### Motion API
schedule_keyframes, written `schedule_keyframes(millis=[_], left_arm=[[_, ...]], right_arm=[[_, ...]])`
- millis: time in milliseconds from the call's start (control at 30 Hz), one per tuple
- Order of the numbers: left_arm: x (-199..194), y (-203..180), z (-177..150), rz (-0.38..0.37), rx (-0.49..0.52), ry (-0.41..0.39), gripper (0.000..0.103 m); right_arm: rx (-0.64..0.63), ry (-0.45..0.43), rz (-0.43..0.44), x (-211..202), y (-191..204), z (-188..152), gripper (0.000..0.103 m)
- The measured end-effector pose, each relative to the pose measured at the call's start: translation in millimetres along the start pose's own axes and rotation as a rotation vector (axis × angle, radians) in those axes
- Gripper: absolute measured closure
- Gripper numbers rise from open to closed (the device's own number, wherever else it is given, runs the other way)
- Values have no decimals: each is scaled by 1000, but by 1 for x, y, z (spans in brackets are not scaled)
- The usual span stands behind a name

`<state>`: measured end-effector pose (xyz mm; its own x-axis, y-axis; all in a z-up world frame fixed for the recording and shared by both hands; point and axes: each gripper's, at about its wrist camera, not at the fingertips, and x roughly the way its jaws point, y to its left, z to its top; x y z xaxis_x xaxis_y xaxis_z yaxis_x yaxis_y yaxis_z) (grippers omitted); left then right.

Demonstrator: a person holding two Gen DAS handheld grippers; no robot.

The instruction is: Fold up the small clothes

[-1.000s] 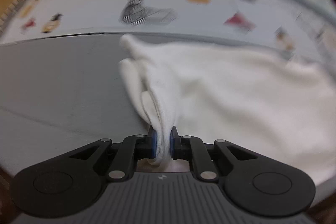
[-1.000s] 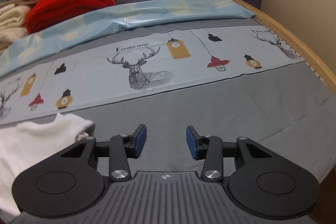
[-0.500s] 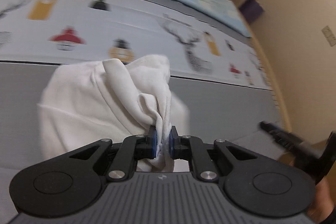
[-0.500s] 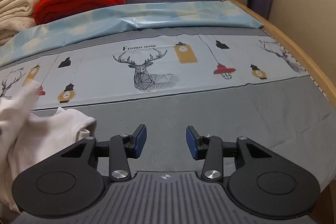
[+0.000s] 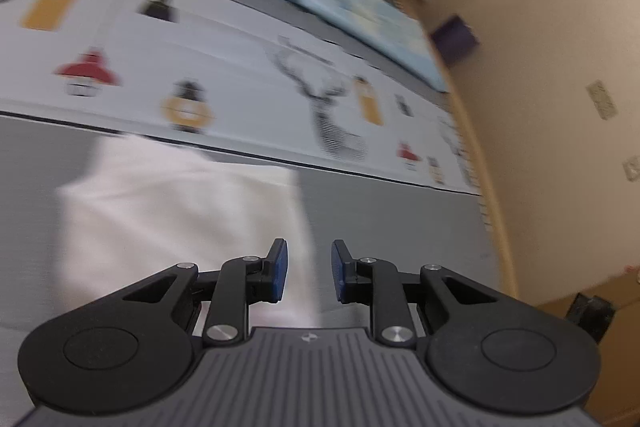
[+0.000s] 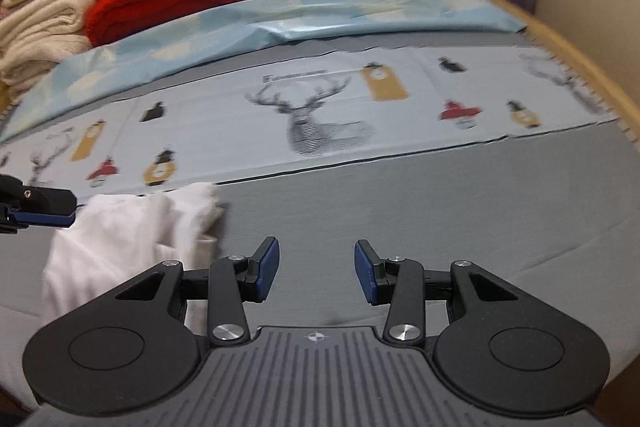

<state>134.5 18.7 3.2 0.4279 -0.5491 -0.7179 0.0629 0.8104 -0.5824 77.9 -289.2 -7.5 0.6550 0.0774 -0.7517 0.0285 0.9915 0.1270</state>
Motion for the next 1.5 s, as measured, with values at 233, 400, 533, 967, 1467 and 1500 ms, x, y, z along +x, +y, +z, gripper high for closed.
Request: schedule_keyframes(millis=[233, 400, 533, 967, 1467, 1500], left_arm=[[-41, 58, -10, 161, 11, 18, 79], [-52, 71, -19, 194, 53, 58, 78], [-41, 64, -24, 195, 119, 104, 78], [45, 29, -78, 262, 460, 363, 73], [-2, 74, -32, 249, 229, 199, 70], [-4, 75, -32, 251, 223, 197, 70]], right_arm=[[53, 144, 209, 31, 48, -6, 57], [-81, 404, 202, 64, 94, -32, 57], [-139, 395, 254, 52, 100, -36, 93], [-168, 412, 276, 15, 43, -54, 92], [101, 79, 212, 59, 41, -7, 57], [100, 83, 210, 67, 46, -3, 57]])
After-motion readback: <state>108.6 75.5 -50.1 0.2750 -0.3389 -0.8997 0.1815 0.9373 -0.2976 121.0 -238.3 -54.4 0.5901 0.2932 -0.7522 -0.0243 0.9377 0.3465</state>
